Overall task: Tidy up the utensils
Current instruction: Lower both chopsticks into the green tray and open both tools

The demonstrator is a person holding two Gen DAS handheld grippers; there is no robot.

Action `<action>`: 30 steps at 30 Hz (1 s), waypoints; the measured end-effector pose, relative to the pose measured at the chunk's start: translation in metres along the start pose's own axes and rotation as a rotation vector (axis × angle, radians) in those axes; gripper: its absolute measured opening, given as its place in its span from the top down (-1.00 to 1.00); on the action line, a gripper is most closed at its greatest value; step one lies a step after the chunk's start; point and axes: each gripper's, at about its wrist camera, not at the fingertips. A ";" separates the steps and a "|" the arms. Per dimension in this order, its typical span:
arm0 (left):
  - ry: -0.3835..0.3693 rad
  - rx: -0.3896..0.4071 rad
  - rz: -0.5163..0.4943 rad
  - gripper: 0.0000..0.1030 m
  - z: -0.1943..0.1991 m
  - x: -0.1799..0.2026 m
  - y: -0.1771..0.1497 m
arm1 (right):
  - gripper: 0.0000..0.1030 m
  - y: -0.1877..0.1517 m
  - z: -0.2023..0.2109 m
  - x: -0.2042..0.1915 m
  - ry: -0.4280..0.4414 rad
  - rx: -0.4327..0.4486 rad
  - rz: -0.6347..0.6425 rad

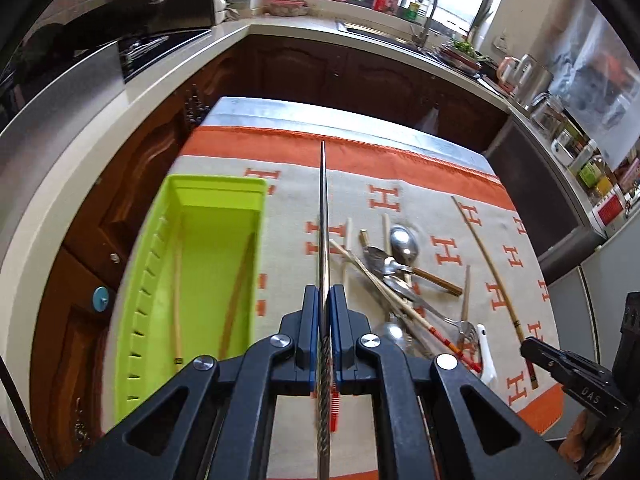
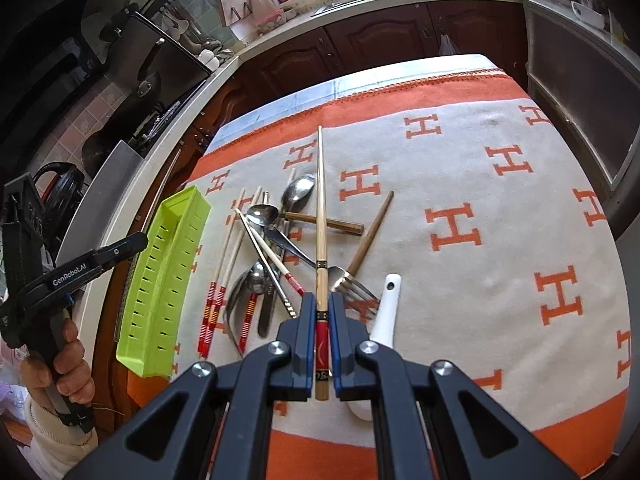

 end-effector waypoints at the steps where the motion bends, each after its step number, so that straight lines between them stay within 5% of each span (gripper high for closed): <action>1: 0.021 0.000 0.015 0.94 0.003 -0.012 0.000 | 0.89 0.002 0.001 -0.007 0.012 0.000 0.007; 9: 0.122 -0.042 0.064 0.94 -0.008 -0.079 -0.013 | 0.89 0.018 -0.028 -0.108 0.132 -0.090 0.155; 15: 0.158 -0.055 0.049 0.92 -0.015 -0.097 -0.025 | 0.89 0.019 -0.068 -0.177 0.133 -0.152 0.225; 20: 0.143 -0.027 0.077 0.56 -0.002 -0.108 -0.026 | 0.88 0.016 -0.105 -0.205 0.097 -0.193 0.209; 24: 0.156 0.022 0.089 0.46 0.015 -0.116 -0.023 | 0.87 0.010 -0.130 -0.216 0.090 -0.239 0.195; 26: 0.180 0.046 0.086 0.24 0.023 -0.119 -0.022 | 0.86 0.004 -0.141 -0.220 0.096 -0.280 0.189; 30: 0.231 0.081 0.080 0.14 0.033 -0.124 -0.019 | 0.85 -0.004 -0.148 -0.223 0.079 -0.300 0.202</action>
Point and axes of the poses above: each gripper's, at about its wrist camera, not at the fingertips, and z roughly against the way its jaws point, x to its right, y to its top, and after that the axes turned 1 degree about x, right-handed
